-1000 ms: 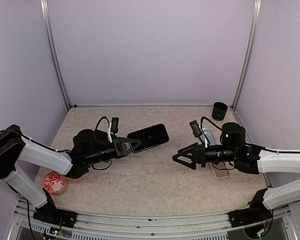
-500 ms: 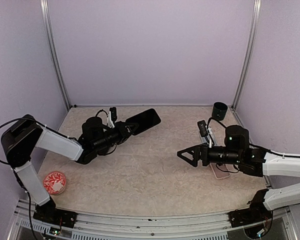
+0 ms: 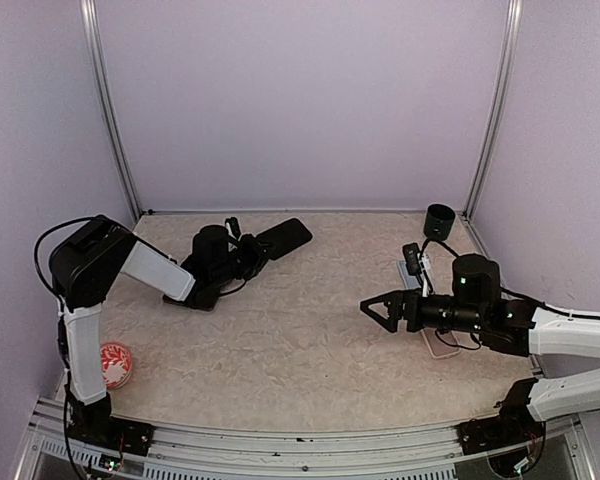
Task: Put the phone into the phone case
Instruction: Place the phone with the phone case at the center of the board.
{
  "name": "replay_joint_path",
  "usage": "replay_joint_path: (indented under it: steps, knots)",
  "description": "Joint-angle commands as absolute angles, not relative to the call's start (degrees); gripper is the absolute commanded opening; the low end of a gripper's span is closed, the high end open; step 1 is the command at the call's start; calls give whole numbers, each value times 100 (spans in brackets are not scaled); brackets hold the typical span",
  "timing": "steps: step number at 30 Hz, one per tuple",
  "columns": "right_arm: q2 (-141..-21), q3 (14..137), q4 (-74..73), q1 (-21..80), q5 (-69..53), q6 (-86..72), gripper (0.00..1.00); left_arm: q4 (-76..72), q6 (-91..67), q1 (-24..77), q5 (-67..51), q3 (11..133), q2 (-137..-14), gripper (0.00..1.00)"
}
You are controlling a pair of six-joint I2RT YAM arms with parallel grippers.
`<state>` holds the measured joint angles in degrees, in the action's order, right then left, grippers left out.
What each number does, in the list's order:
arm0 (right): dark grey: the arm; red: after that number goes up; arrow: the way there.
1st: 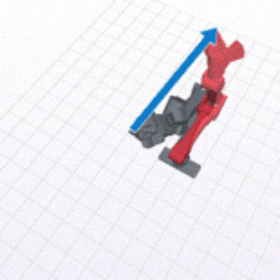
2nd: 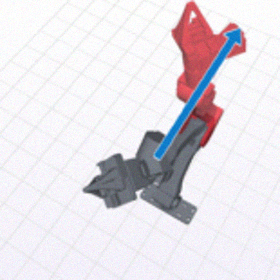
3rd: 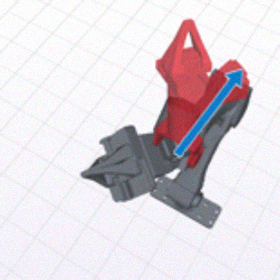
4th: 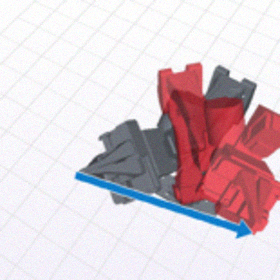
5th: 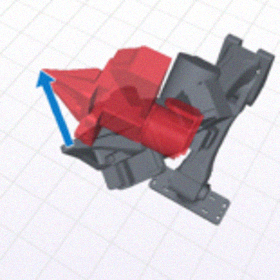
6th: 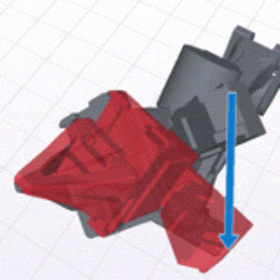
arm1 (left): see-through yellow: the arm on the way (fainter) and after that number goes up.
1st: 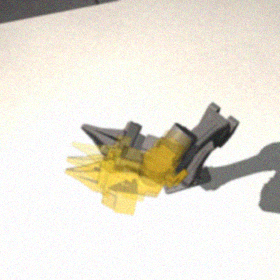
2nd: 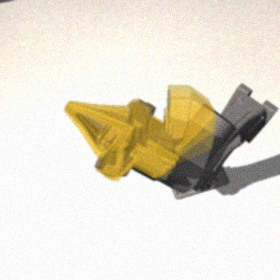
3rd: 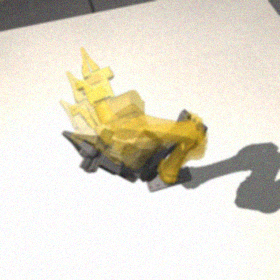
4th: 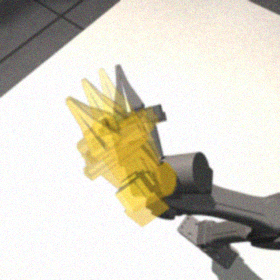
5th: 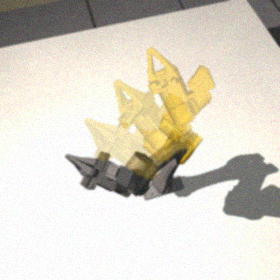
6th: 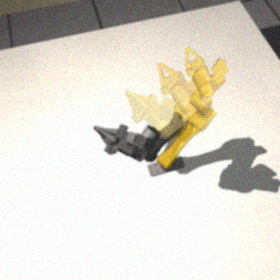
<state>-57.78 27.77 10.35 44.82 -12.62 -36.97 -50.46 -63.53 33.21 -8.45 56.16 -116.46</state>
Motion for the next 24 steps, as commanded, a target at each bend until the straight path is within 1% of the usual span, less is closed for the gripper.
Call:
replay_joint_path:
  steps: [1, 9, 11, 17, 24]
  knots:
    - [-5738, 2826, 904, 4438, -1106, -3678, 100, -5061, -6656, 3276, -204, 6158, -11732, 0]
    - [-5929, 2920, 834, 4437, -1122, -3584, 100, -4657, -7475, 3152, 477, 6562, -12154, 0]
    - [-5969, 2950, 820, 4438, -1135, -3554, 100, -4569, -7690, 3126, 582, 6606, -12217, 2]
    - [-6033, 2962, 826, 4433, -1166, -3499, 100, -4440, -8343, 3060, 880, 6687, -12396, 4]
    - [-6086, 2963, 893, 4436, -1261, -3489, 100, -3869, -8900, 3098, 1190, 6918, -12480, 4]
